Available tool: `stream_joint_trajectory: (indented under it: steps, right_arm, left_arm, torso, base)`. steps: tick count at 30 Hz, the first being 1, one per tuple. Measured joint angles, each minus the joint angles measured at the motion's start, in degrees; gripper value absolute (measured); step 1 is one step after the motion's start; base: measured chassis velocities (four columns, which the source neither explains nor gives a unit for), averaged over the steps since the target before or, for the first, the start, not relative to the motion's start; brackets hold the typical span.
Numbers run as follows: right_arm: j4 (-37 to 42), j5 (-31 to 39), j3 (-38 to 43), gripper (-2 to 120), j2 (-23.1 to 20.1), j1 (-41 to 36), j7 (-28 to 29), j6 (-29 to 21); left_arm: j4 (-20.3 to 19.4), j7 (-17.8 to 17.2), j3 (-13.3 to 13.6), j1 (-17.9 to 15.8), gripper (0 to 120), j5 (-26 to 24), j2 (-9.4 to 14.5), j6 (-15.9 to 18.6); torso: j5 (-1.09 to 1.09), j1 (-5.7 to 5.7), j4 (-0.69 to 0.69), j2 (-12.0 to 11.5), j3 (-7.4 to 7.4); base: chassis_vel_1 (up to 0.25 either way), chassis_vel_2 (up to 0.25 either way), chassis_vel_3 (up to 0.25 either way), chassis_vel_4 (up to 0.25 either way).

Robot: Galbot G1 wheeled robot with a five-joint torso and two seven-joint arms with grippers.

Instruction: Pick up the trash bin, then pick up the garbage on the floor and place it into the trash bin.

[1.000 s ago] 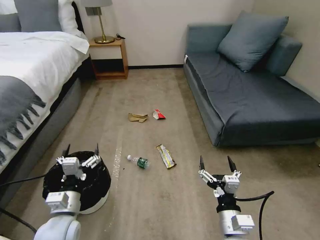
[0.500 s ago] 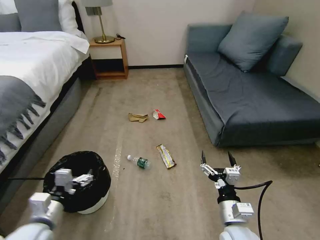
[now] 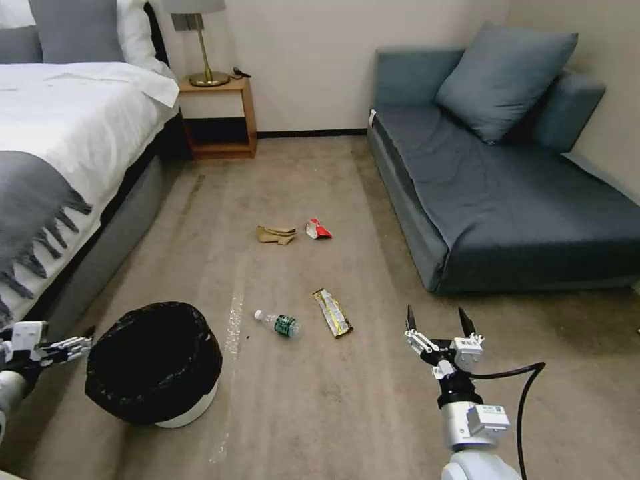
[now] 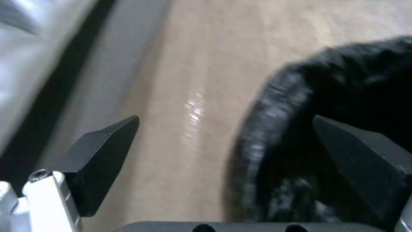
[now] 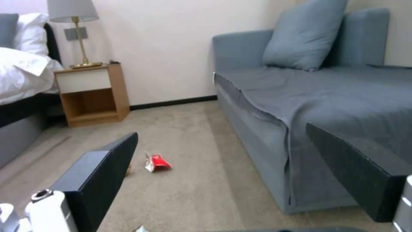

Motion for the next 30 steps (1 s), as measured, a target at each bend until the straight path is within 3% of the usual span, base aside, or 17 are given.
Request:
stream_joint_trajectory:
  steps: [9,21,30]
  right_arm:
    - [0.3,0.0,0.7,100,0.4,-0.9,0.6,0.0]
    - [1.5,-0.1,0.8,100,0.7,-0.4,1.0,-0.6]
    - [1.6,-0.3,0.6,100,0.9,-0.9,1.1,-0.6]
  left_arm:
    - [3.7,0.7,2.4,-5.6,100,1.3,0.3,7.1]
    - [7.7,1.9,3.3,-8.3,98,0.3,-0.9,9.5]
    - [9.0,2.0,3.7,-9.4,66,-0.3,-1.9,10.6]
  torso:
    - [0.01,0.0,0.0,0.0,0.0]
    - [0.01,0.0,0.01,0.0,0.0]
    - [0.01,0.0,0.0,0.0,0.0]
  base:
    - [0.0,0.0,0.0,0.0]
    - [0.0,0.0,0.0,0.0]
    - [0.0,0.0,0.0,0.0]
